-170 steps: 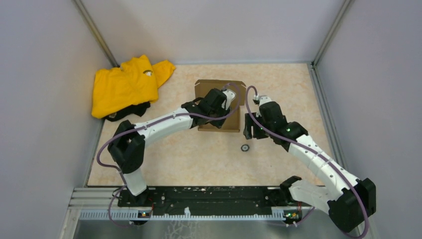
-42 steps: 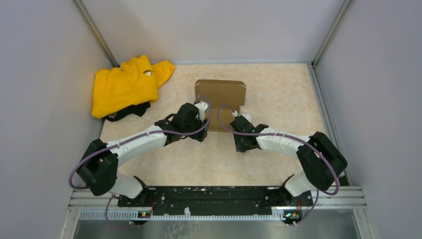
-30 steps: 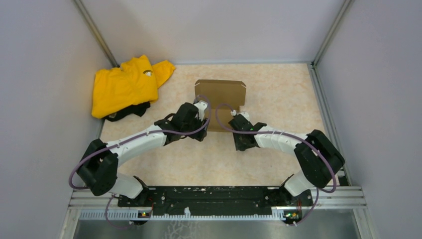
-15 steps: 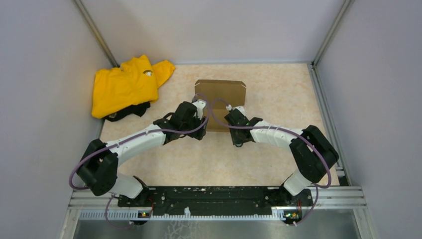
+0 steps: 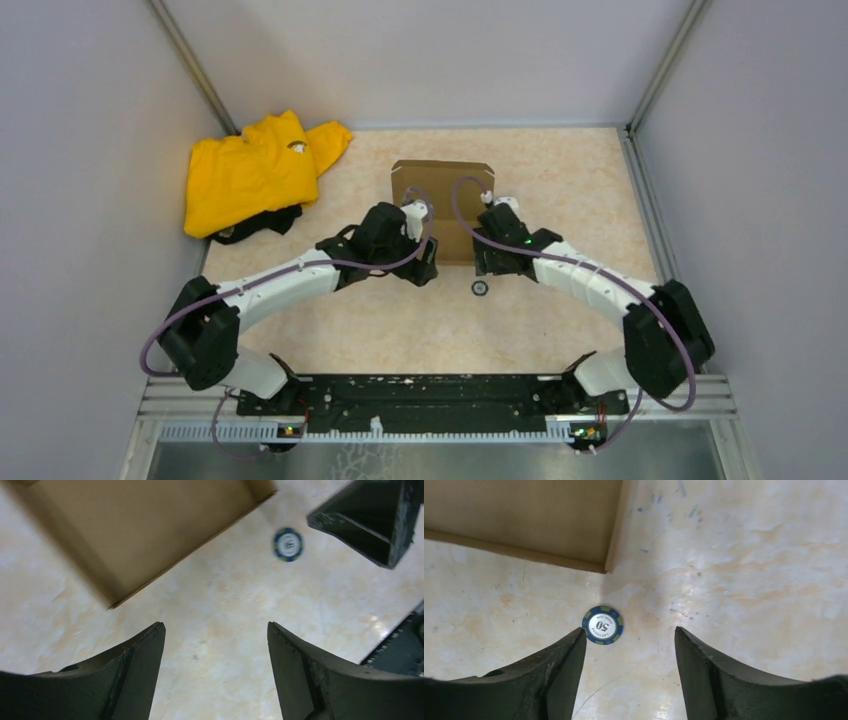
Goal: Fold the paper box
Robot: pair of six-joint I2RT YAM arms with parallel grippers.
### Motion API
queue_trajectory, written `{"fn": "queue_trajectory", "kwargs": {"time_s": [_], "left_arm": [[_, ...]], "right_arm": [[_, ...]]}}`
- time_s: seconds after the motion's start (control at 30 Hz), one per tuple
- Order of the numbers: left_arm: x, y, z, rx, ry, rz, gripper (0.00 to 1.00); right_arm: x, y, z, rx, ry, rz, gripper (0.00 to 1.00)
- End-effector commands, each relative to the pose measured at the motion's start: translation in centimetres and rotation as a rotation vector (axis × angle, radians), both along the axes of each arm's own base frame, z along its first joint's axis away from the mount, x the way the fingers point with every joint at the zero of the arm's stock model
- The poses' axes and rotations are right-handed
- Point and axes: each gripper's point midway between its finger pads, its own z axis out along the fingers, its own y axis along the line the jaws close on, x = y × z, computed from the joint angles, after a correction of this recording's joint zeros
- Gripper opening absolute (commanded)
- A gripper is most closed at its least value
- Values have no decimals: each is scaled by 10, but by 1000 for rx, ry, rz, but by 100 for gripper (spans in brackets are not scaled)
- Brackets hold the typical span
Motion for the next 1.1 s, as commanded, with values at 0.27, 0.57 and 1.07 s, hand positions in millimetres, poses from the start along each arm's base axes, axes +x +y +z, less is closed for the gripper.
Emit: {"fn": "queue_trajectory", "kwargs": {"time_s": [0.27,0.57,1.07], "left_arm": [[-35,-122,-2,-93,-3,-284,82],[-29,-154,-38,21,-59,-302,82],[-8,-154,-76,188,-97,-245,80]], "right_arm": [[4,-63,84,132,-166,-119,70],[0,-67,98,180,-200,-122,70],[3,-68,99,204,-207,-98,70]]}}
